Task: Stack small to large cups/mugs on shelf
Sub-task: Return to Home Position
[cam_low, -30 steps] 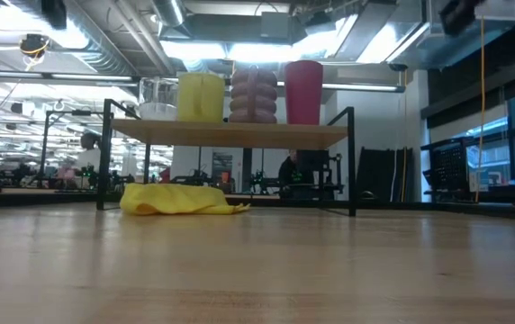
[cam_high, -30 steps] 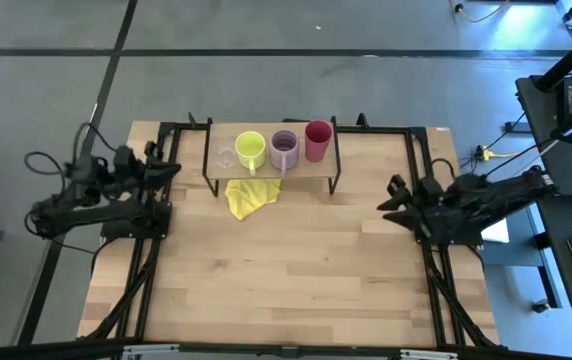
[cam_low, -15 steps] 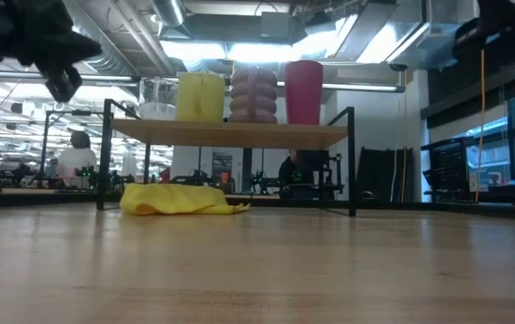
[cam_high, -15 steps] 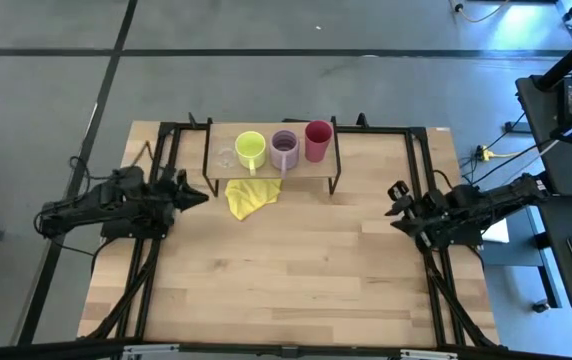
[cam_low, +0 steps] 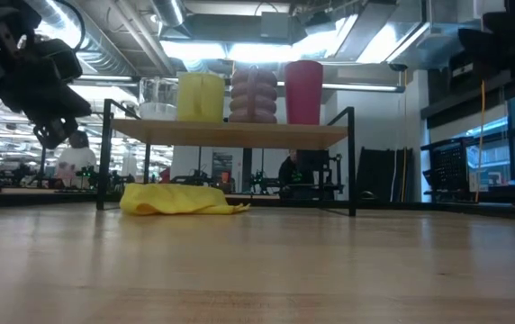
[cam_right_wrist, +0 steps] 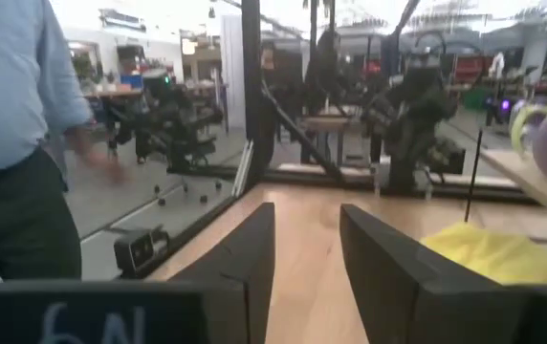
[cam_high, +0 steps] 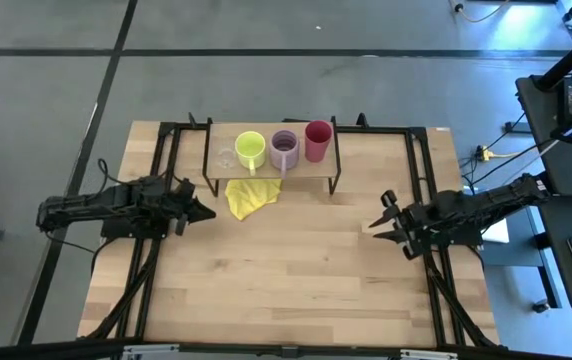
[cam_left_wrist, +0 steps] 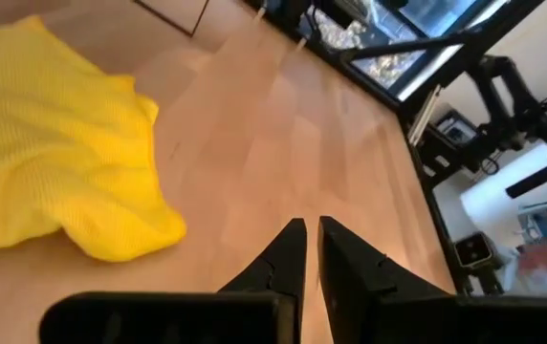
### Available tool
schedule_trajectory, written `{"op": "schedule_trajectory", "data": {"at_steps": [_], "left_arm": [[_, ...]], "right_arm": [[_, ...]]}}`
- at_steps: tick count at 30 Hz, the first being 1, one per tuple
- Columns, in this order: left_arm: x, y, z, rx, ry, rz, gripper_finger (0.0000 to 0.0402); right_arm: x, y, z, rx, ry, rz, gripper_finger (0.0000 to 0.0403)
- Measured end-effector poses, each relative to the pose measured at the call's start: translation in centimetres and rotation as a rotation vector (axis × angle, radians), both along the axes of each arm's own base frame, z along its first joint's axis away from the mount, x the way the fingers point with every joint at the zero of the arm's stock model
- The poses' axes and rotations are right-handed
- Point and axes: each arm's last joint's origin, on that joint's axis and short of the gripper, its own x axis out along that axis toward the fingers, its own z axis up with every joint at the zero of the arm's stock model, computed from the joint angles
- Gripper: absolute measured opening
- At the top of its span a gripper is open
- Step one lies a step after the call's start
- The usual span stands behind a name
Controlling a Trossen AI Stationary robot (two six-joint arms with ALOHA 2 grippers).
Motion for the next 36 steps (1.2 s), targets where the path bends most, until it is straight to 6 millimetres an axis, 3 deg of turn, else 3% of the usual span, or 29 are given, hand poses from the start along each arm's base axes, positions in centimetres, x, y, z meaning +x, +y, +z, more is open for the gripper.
{"op": "schedule_trajectory", "data": {"at_steps": [36], "left_arm": [[0.03, 0.02, -0.04, 0.004, 0.004, 0.005, 0.0027]], "right_arm": [[0.03, 0.01, -0.26, -0.007, 0.028, 0.0, 0.0122]]}}
